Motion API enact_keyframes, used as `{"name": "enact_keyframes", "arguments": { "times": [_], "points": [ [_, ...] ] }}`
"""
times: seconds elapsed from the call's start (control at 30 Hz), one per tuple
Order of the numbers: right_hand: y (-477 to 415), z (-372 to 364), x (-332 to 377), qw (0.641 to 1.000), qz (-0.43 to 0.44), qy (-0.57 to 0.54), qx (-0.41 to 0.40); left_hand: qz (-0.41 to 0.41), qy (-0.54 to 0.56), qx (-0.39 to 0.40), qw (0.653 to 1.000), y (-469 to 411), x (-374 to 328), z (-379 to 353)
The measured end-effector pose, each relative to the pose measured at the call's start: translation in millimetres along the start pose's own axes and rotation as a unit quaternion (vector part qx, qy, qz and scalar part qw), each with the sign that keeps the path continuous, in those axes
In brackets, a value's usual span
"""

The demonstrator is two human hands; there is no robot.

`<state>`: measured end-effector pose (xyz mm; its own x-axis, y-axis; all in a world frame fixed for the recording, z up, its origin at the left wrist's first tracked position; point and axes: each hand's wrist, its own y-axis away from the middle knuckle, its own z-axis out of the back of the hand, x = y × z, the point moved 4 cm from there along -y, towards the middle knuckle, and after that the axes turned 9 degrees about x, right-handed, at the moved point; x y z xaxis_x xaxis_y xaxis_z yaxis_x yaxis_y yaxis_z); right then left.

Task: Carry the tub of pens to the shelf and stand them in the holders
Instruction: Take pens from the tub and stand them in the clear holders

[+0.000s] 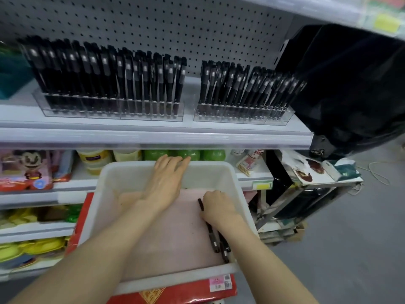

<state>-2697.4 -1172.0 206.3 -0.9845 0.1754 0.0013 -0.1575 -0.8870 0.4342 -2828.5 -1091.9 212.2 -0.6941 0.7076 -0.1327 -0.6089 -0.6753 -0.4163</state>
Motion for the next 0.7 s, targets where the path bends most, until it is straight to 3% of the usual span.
{"name": "enact_keyframes", "arguments": {
  "times": [0.17,0.3,0.47,0.63,0.7],
  "points": [
    [-0.1,11.8,-4.1,0.994,-0.009,-0.11,0.01,-0.006,0.026,0.017,0.999,-3.3,-1.9,4.9],
    [1.9,40.3,-12.2,0.973,0.046,-0.225,-0.028,-0.057,0.041,0.044,0.997,-6.3,-6.9,19.4],
    [9.8,84.8,-14.2,0.961,0.124,-0.233,-0.08,-0.113,0.023,0.049,0.992,-20.4,-16.3,38.9],
    [16.6,123.5,-39.9,0.962,0.117,-0.229,-0.088,-0.082,0.021,0.021,0.996,-34.0,-20.9,48.1],
    [18.8,136.0,-51.1,0.931,0.122,-0.32,-0.13,-0.062,0.024,0.016,0.998,-39.2,-23.9,48.6]
  ]
}}
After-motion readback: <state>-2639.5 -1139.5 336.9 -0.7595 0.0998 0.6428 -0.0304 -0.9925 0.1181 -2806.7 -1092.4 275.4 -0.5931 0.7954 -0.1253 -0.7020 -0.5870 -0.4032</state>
